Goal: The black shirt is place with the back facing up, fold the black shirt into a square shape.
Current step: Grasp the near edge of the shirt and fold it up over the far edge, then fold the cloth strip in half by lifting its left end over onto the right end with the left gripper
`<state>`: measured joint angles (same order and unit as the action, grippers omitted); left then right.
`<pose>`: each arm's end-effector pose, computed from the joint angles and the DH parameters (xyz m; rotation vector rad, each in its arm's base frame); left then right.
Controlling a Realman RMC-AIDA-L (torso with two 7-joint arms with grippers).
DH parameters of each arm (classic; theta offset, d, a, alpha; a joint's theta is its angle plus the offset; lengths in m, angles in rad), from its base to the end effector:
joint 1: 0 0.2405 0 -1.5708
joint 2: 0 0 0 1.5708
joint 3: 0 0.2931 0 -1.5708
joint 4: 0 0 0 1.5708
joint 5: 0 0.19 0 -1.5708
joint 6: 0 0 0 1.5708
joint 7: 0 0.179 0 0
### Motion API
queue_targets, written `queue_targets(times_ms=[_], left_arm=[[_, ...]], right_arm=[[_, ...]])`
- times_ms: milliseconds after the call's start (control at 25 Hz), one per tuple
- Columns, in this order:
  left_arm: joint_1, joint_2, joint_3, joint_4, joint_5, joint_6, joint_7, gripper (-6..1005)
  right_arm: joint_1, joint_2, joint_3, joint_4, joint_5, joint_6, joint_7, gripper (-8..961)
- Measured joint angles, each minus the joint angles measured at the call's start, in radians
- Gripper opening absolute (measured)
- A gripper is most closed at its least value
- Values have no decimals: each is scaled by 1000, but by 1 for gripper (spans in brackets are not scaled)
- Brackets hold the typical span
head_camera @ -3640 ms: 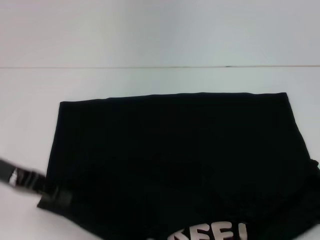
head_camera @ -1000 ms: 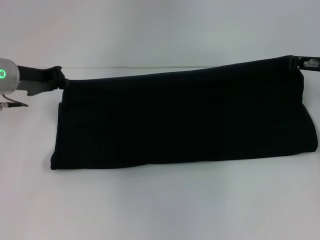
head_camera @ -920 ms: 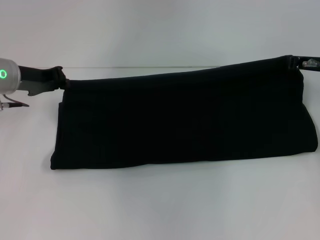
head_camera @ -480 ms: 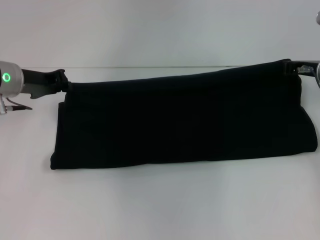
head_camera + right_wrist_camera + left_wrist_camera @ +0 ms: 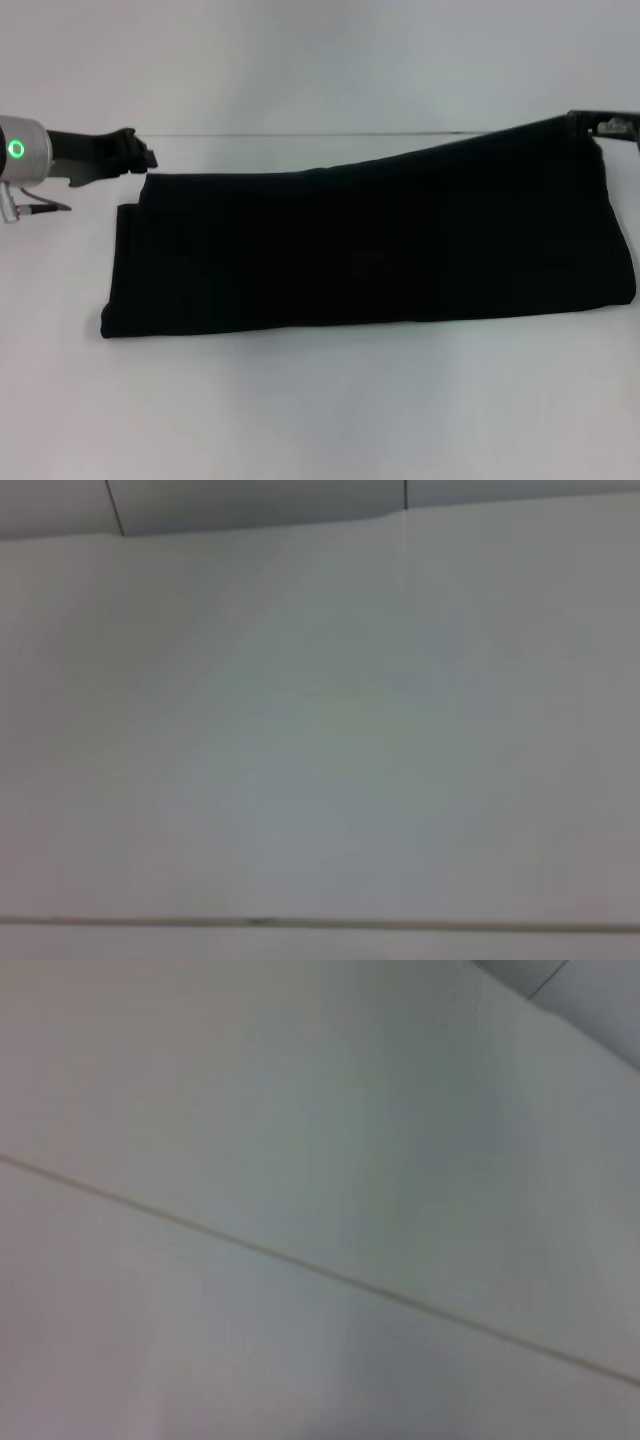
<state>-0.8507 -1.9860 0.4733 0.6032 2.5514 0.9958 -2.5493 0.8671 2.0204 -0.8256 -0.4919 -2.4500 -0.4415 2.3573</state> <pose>-0.2899 0.4850 0.0124 -1.8296 -1.6564 -0.4281 0.2902 0.5229 0.0037 -1.7973 1.1148 0.2272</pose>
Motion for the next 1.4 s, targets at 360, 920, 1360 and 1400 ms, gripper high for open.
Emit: queue_targets(times_ms=[360,920,1360,1400], left_arm=[[97,5,-12,91,-279,131,16,193],[321,-15,-176,-88,-530,478,249,810],[460,-31,-304,-28,-344,595,-39,906],[465,-34,-308,-27,-336,587,-56,906]], right_arm=[[-53,-11,104,-184,34,-195,50,153],[-439,19,319,55,1012,-1004,-813,754],[-494,-8,349,76,1029,-1132,-767,914],[-488,-18,348,78,1025,-1125,-746,914]])
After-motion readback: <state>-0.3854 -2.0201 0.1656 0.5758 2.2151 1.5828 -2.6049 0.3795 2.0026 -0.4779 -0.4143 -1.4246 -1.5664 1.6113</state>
